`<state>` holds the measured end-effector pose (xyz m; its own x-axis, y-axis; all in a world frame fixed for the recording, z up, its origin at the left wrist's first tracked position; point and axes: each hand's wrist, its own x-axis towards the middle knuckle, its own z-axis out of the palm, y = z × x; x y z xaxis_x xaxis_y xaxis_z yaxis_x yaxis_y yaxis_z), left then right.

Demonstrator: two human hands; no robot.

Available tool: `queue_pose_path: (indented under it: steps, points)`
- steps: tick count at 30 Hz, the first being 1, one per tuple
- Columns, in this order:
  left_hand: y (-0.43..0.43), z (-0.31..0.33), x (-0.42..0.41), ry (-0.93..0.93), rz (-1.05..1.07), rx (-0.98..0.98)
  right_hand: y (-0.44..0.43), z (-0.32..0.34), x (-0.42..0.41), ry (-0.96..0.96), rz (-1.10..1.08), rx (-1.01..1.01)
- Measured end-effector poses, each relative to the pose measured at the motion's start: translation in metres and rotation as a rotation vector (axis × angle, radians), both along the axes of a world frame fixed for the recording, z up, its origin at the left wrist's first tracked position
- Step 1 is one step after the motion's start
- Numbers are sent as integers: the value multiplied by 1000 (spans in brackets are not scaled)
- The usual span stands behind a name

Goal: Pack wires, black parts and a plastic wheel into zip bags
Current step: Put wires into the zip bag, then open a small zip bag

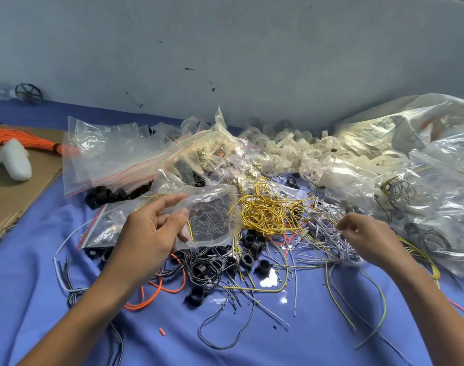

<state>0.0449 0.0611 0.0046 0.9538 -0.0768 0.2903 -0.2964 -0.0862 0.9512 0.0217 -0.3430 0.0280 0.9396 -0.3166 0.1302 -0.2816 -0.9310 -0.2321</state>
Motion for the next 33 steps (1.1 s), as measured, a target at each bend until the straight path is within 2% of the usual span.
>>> queue_pose_path:
  steps: [3, 5, 10, 14, 18, 22, 25, 27, 29, 33]
  points:
    - [-1, 0, -1, -3, -3, 11, -8, 3, -14, 349, 59, -60]
    - [-1, -1, -2, -5, 0, 11, -11, -2, -21, 430, 73, -130]
    - [-2, -2, -2, 0, -3, 29, -13, -5, -27, 447, 152, -214]
    - [-1, -3, -3, 5, -1, 30, -21, -4, -35, 383, 128, -156]
    - [-1, -2, -3, -1, 1, 27, -27, -3, -44, 502, 162, -185]
    - [-1, -3, -4, -9, -13, 22, -32, -3, -42, 358, 115, -234]
    - [0, -4, -3, -11, -22, 16, -41, 0, -40, 222, 41, -197]
    - [0, -6, -2, -10, -28, 22, -43, 4, -39, 80, -16, -122]
    - [0, -6, -1, -7, -33, 30, -37, 9, -35, -78, -8, 84]
    - [-1, -8, -1, -19, -40, 45, 5, 26, -32, -263, 78, 881]
